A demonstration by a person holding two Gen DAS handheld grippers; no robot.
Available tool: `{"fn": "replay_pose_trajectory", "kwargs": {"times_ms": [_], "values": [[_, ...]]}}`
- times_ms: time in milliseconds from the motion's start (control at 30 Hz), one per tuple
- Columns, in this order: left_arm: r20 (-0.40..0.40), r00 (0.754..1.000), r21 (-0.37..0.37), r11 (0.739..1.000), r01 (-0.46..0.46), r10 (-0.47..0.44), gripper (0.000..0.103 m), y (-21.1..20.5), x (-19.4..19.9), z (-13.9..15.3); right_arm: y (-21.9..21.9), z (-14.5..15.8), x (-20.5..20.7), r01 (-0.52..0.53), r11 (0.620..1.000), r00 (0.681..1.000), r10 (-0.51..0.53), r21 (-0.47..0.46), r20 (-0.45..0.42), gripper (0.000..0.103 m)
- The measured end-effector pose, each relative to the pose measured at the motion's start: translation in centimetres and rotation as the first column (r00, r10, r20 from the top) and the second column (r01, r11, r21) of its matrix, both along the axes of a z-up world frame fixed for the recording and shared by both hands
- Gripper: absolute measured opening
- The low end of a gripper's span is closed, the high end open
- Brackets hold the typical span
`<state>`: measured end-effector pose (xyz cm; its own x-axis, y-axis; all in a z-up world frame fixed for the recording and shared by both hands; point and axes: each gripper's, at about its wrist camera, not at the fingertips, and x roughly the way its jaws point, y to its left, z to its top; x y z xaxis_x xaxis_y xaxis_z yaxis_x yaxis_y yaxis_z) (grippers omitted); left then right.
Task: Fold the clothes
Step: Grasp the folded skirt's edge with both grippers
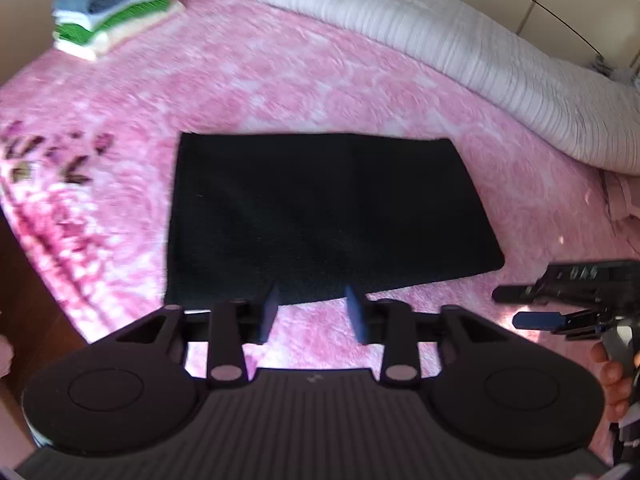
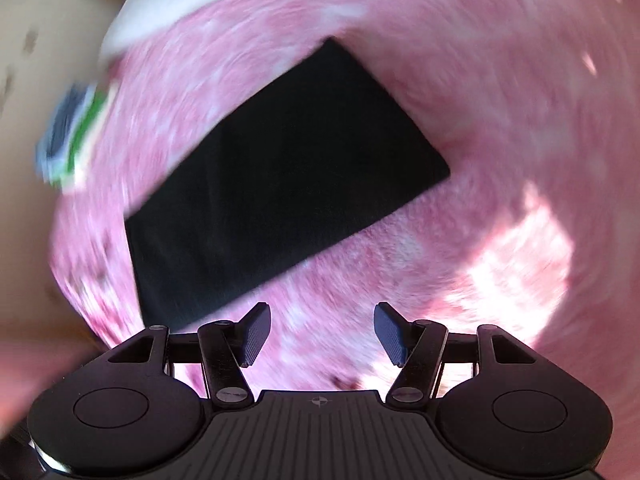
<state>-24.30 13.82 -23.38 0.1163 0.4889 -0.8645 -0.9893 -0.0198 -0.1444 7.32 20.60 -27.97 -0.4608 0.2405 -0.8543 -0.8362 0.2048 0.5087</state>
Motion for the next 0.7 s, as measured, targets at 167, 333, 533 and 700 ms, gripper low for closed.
{"fn": "replay_pose_trajectory", "kwargs": {"times_ms": [167,333,533,700], "values": [[0.028,0.995,0.037,0.995,0.094,-0.095,0.013,3.5,0.7,-4.4,0.7,-5.7,3.8,0.332,0.941,0.92,-0.339,-0.067,-0.199,0.061],[0.014,0.984,0.063,0.983,0.174,-0.175,0.013,6.5,2.0,-8.1,1.4,-9.4,5.1,0.463,0.884,0.849,-0.462,-0.06,-0.256,0.061],[0.019,0.973,0.047,0.972,0.23,-0.231,0.013,8.5,3.1,-11.8,2.7,-12.2,5.4,0.527,0.85,0.81,-0.499,0.01,-0.309,0.061],[-0.036,0.963,0.037,0.963,0.267,-0.266,0.014,8.8,3.9,-13.2,3.8,-12.8,5.0,0.542,0.838,0.805,-0.496,0.066,-0.325,0.061]]}}
